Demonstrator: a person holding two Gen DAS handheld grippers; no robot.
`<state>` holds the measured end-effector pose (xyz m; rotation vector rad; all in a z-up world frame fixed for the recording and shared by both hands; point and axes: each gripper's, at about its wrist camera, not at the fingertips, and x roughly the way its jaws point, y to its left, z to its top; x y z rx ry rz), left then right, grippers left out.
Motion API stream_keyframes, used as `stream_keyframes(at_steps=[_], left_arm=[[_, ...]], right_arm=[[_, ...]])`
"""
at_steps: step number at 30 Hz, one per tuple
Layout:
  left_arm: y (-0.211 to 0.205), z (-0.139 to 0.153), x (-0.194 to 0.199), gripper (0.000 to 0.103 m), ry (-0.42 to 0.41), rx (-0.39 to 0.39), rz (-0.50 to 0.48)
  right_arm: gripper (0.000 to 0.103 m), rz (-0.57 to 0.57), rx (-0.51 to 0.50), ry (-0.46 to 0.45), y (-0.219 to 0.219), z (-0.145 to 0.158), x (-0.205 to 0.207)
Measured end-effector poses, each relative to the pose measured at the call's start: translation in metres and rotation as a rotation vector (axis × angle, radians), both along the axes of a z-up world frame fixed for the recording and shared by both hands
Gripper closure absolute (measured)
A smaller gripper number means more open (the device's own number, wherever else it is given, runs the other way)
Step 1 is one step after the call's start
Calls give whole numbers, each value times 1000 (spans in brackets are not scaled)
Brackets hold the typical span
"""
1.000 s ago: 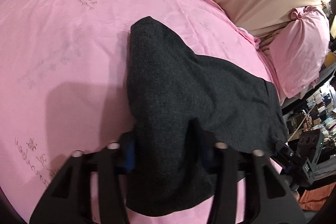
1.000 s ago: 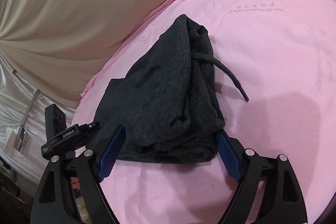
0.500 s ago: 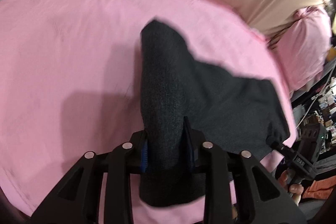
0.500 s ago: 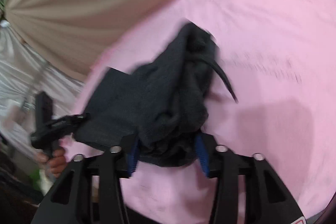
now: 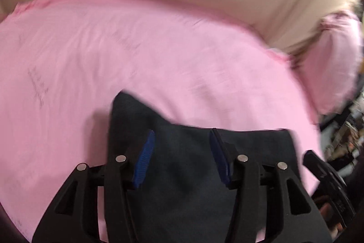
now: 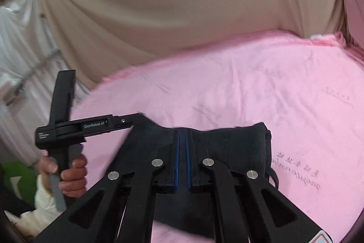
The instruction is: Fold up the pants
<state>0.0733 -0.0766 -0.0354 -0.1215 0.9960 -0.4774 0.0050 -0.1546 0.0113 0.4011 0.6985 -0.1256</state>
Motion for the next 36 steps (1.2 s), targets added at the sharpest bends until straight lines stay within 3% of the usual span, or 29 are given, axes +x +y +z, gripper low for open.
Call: stream_keyframes(at_steps=[1, 2, 3, 4, 6, 10, 11, 13, 14, 15, 17, 20, 23, 27, 29, 31, 33, 36], left_arm=[[11, -21, 13, 66, 54, 7, 35], [19, -34, 21, 87, 68, -4, 57], [30, -37, 21, 97, 40, -26, 64], [36, -39, 21, 97, 45, -52, 59], [40, -42, 19, 98, 23, -76, 41], [31, -22, 2, 97, -36, 12, 61], [30, -13, -7, 92, -70, 33, 60], [36, 3, -32, 41, -152, 108, 70], [38, 10, -43, 7, -205, 154, 83], [37, 13, -51, 7, -243, 181, 89], [35, 17, -74, 8, -329, 315, 98], [36, 15, -94, 8, -372, 396, 100], [39, 10, -103, 8, -358, 411, 97], [41, -2, -105, 8, -321, 423, 100], [42, -6, -107, 8, -315, 428, 100], [43, -8, -108, 8, -305, 423, 101], [44, -10, -109, 8, -297, 418, 100], [44, -13, -111, 8, -287, 429, 97]], right_arm=[[103, -73, 13, 61, -17, -18, 6], [103, -97, 97, 73, -37, -40, 4], [103, -79, 232, -6, -55, -55, -6], [103, -81, 291, -32, -60, -61, -10], [103, -94, 304, -44, -60, -63, -15], [99, -115, 243, -52, -43, -37, -22], [95, -109, 219, -73, -37, -27, -31], [92, -110, 148, -72, -29, -15, -49], [91, -109, 112, -61, -24, -12, -57], [90, -110, 91, -47, -23, -12, -63], [89, -107, 30, -26, -11, -11, -76], [89, -95, -82, -6, 11, -12, -86], [91, -103, -157, 76, 16, -29, -76], [91, -111, -144, 53, 18, -16, -88], [86, -104, -125, 24, 18, -10, -96], [74, -96, -115, 36, 16, -16, -95], [74, -107, -125, 83, 13, -29, -91], [74, -105, -132, 80, 15, -27, -96]])
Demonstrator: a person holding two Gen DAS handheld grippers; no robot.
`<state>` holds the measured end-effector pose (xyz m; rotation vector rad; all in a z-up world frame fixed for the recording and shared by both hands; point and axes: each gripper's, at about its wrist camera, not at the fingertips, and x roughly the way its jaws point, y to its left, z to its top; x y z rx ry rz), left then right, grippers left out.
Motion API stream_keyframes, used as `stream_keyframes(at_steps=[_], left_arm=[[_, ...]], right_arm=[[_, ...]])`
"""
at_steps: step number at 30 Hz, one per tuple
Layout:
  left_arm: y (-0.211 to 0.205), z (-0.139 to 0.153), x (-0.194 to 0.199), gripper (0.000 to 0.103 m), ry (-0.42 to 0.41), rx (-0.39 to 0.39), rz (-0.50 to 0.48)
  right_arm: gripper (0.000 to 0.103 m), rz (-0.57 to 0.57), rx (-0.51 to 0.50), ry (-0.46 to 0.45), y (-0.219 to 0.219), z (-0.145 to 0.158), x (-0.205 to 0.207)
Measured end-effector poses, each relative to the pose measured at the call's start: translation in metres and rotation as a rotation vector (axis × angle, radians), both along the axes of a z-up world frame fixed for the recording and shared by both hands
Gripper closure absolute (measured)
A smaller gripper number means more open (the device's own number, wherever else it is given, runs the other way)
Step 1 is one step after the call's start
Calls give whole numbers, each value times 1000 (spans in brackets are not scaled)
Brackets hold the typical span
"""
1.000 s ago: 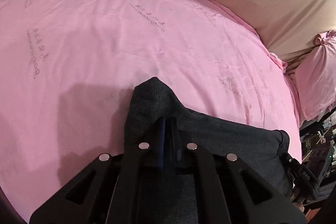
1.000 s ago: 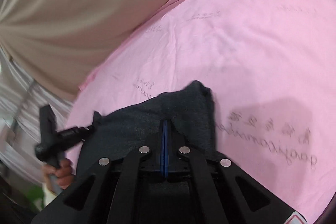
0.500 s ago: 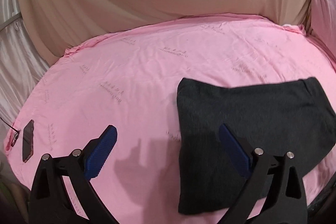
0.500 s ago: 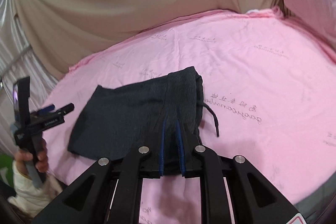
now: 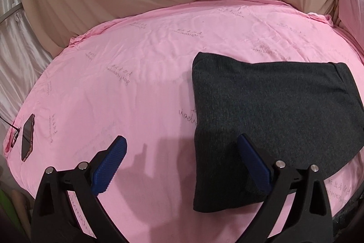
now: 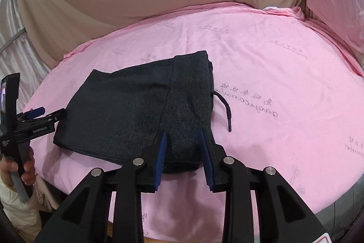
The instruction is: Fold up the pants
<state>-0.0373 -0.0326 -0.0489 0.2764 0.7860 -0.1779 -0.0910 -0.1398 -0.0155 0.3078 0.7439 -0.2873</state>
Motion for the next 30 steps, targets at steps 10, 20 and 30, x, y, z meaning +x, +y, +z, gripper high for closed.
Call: stream_keyframes(at_steps=[10, 20, 30], left_arm=[[47, -10, 2, 8, 335, -390, -167], [31, -33, 31, 5, 526, -672, -295], [19, -41, 61, 20, 566, -778, -272]], right_arm=[[43, 42, 359, -41, -43, -6, -35], [36, 227, 647, -71, -44, -44, 5], [44, 170, 748, -105, -51, -49, 47]])
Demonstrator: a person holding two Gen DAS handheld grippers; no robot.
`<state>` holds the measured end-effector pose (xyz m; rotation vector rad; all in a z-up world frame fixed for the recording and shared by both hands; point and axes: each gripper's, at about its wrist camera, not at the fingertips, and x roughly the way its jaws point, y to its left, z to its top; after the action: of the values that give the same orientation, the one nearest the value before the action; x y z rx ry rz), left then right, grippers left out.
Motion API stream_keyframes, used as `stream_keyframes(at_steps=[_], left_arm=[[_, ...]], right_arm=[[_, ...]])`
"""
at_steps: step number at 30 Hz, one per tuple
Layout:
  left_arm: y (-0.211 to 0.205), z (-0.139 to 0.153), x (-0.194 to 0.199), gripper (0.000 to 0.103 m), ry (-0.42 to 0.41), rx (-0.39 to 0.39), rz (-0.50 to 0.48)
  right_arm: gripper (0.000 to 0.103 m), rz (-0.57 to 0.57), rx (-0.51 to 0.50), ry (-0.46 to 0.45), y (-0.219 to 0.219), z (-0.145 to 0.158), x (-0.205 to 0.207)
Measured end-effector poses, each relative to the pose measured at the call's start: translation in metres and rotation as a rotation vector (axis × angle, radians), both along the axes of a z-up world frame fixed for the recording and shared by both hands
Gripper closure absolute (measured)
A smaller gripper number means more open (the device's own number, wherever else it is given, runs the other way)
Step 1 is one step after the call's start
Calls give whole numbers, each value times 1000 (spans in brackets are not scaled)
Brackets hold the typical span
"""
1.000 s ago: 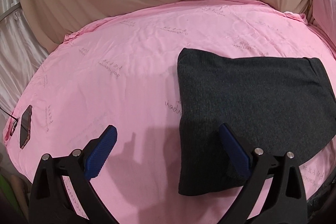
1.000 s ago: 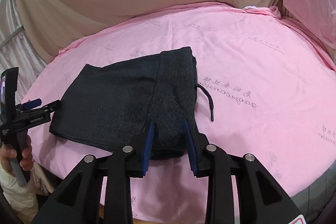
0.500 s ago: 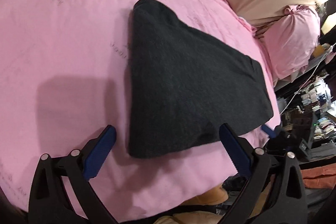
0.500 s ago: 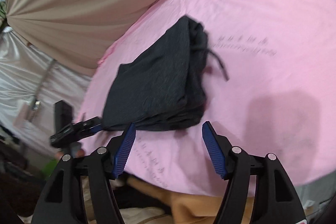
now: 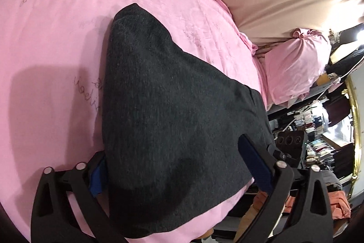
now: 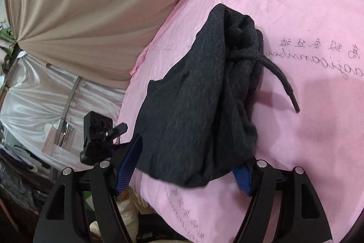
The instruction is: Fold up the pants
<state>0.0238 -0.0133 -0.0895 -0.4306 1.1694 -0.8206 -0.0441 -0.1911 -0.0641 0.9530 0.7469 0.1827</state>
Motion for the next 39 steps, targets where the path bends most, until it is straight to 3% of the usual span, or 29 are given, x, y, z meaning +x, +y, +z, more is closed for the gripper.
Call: stream_keyframes(at_steps=[1, 2, 3, 5, 9, 15, 20, 25, 29, 33, 36, 39], left_arm=[[-2, 1, -2, 29, -18, 51, 15], [-1, 2, 1, 54, -24, 88, 31], [1, 1, 0, 69, -23, 125, 50], [11, -4, 3, 76, 21, 87, 56], [13, 1, -2, 81, 13, 89, 54], [13, 45, -21, 83, -56, 44, 26], [13, 98, -41, 84, -158, 29, -9], [22, 166, -39, 84, -318, 7, 3], [26, 219, -14, 83, -450, 4, 38], [24, 252, 34, 83, -545, 26, 108], [21, 258, 81, 83, -601, 39, 162], [14, 235, 140, 83, -592, 78, 200]], right_arm=[[66, -21, -7, 15, -2, -2, -1], [69, -34, 7, 16, -3, -4, -3], [73, -47, 28, 12, -4, -6, -7], [77, -61, 5, 14, 0, -3, -11], [80, -77, -80, 8, 15, 16, -17], [82, -80, -173, -52, 27, 63, -39], [82, -80, -265, -127, 43, 115, -44], [82, -66, -335, -253, 43, 175, -27], [82, -55, -377, -358, 33, 219, 18], [82, -64, -370, -420, 12, 235, 88], [82, -75, -363, -434, -2, 229, 140], [82, -91, -332, -398, -24, 199, 201]])
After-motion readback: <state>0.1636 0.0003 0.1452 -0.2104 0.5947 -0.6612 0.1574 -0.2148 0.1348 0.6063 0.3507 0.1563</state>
